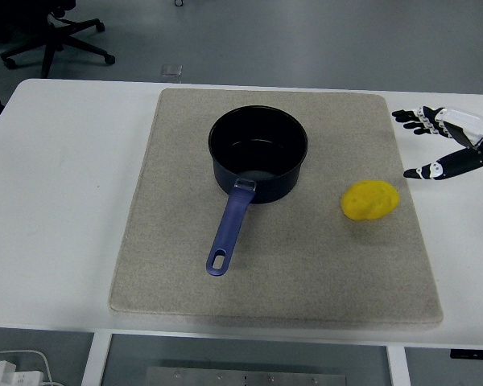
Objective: Put the potato in the blue pot
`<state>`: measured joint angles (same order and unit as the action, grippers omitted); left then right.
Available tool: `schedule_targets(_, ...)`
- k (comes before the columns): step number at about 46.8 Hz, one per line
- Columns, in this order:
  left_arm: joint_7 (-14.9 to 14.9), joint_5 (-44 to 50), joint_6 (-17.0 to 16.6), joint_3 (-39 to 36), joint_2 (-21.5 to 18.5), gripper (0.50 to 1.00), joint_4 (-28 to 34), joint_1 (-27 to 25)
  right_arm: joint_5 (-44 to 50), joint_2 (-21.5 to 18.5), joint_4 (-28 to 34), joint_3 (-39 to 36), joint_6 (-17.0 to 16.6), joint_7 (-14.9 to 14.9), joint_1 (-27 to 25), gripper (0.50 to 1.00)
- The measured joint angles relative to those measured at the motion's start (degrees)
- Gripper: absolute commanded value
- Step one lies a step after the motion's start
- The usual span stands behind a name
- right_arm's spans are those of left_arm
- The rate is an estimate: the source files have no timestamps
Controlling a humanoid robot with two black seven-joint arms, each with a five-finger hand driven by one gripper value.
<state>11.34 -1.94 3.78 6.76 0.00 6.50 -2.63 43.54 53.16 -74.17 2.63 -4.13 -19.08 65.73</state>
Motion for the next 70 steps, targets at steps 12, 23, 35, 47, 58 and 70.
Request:
schedule_targets(12, 0.0, 0.0, 0.0, 0.0, 0.0, 0.994, 0.0, 0.0, 5.3, -0.9, -0.1, 0.4, -0.2, 0.0, -0.3, 0.942)
schedule_targets(23, 0.0, 0.0, 0.0, 0.0, 0.0, 0.994, 0.0, 0.0, 8.3, -3.5, -0.1, 1.9, 0.6, -0.4, -0.5, 0.94)
schedule_targets(35, 0.0, 0.0, 0.0, 0.0, 0.0, 0.994, 0.0, 0.0, 9.4, -6.2, 0.8, 3.5, 1.3, -0.7, -0.5, 0.94)
schedule_targets(47, 0.0, 0.0, 0.0, 0.0, 0.0, 0.996, 0.0, 0.0, 11.5, -6.8, 2.1, 4.3, 1.5, -0.8, -0.6, 0.94)
schedule_targets(58, 0.0, 0.0, 0.0, 0.0, 0.0, 0.994, 0.0, 0.0, 11.3, -6.8, 2.1, 4.2, 1.4, -0.9, -0.8, 0.94)
schedule_targets(70, 0.0, 0.0, 0.0, 0.0, 0.0, 0.994, 0.0, 0.0, 11.8, -8.0, 3.0, 4.3, 3.0, -1.0, -2.4, 0.938)
